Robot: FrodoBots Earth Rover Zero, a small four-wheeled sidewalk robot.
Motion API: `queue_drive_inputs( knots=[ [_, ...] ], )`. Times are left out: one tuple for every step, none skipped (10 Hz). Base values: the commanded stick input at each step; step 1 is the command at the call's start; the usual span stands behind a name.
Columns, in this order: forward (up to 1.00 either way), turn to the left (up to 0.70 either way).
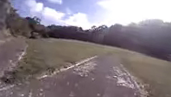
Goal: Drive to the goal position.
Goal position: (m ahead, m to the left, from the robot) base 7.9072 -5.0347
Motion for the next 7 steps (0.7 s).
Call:
queue_drive_inputs(
  knots=[
    [1.0, -0.07],
    [1.0, -0.39],
    [1.0, -0.39],
    [1.0, -0.39],
    [1.0, -0.39],
    [1.0, -0.39],
    [1.0, -0.39]
  ],
)
